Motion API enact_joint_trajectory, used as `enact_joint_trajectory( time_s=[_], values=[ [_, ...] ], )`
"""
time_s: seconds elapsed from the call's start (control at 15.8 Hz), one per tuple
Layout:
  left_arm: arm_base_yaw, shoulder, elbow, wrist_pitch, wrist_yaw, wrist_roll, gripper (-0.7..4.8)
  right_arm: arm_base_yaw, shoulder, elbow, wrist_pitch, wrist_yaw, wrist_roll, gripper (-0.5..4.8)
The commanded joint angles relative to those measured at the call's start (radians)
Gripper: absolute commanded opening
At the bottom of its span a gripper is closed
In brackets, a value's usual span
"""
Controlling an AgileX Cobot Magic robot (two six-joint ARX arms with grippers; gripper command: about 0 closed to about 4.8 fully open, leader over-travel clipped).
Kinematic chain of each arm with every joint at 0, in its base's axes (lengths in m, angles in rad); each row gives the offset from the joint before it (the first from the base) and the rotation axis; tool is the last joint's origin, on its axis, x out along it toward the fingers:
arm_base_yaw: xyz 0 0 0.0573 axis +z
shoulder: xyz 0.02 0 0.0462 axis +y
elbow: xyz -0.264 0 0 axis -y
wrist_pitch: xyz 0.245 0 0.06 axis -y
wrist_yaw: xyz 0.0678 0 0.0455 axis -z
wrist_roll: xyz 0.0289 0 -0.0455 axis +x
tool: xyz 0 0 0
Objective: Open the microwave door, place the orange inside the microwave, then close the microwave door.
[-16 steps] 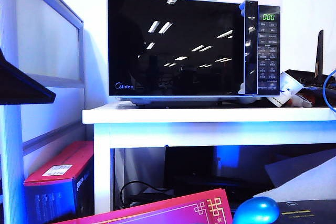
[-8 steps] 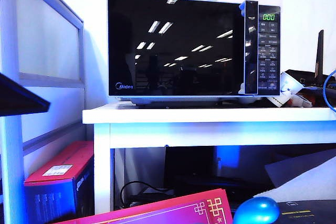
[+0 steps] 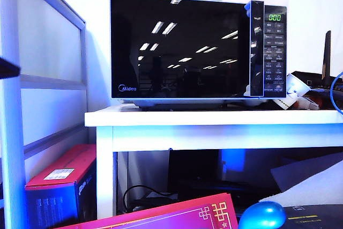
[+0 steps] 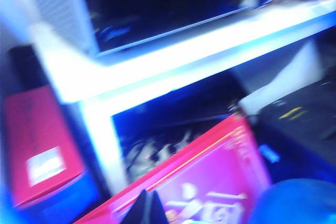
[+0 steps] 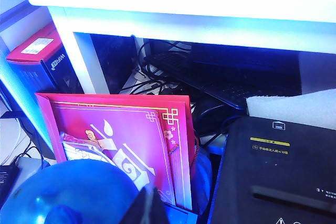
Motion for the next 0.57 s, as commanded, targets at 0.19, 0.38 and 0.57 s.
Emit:
enact_joint_trajectory(
  time_s=[0.19,0.38,0.57],
  values=[
    [0.190,-0.138,-0.002,-0.024,0.001,0.003,-0.03,-0.001,0.000,-0.003,-0.004,0.003,0.002,0.00],
    [0.222,-0.208,-0.002,-0.023,0.002,0.003,-0.03,-0.001,0.000,-0.003,-0.004,0.003,0.002,0.00],
    [0.224,-0.208,-0.002,-0.024,0.002,0.003,-0.03,-0.001,0.000,-0.003,-0.004,0.003,0.002,0.00]
  ],
)
